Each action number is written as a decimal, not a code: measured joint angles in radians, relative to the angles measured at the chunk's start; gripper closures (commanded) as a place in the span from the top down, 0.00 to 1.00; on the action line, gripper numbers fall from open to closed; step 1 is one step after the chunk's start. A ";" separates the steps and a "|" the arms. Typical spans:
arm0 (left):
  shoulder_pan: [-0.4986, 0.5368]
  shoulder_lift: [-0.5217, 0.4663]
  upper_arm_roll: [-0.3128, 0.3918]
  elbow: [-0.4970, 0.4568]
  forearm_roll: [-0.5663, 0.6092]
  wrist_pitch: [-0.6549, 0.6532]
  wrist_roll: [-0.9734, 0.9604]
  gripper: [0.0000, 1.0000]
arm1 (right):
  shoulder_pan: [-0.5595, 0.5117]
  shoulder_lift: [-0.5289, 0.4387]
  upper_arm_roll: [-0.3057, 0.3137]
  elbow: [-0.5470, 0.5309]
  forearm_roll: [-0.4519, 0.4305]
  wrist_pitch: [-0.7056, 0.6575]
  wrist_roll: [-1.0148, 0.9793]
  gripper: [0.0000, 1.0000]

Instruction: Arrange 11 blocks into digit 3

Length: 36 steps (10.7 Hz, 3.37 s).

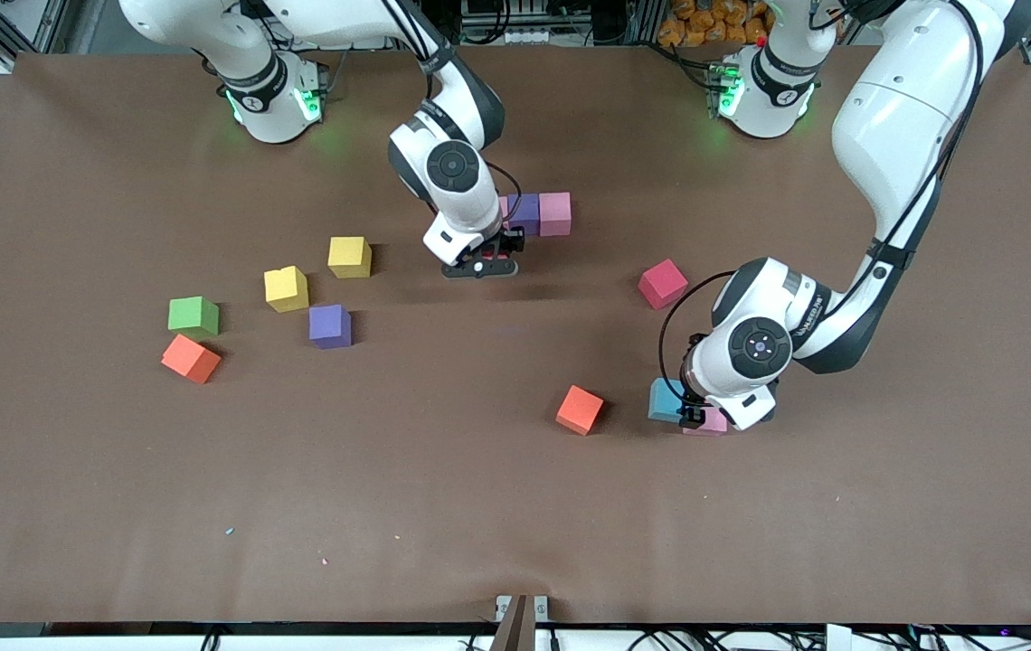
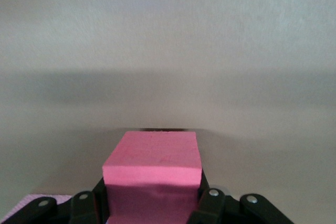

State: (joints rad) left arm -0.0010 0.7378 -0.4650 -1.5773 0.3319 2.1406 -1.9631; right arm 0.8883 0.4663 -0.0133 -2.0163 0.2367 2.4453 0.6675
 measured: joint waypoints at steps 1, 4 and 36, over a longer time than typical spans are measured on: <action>-0.002 0.000 0.000 0.001 0.000 0.011 0.000 1.00 | 0.006 0.000 0.000 -0.014 0.000 0.017 0.010 0.00; -0.003 0.002 0.000 0.002 0.000 0.045 0.001 1.00 | 0.008 -0.001 0.001 -0.057 0.001 0.087 0.023 0.00; -0.008 -0.087 -0.035 0.084 0.063 0.091 -0.046 0.00 | -0.455 -0.120 -0.033 -0.052 -0.093 -0.134 -0.370 1.00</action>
State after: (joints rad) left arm -0.0094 0.6510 -0.4998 -1.4935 0.3947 2.2321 -2.0092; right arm 0.4336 0.3464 -0.0461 -2.0680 0.1434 2.3115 0.2979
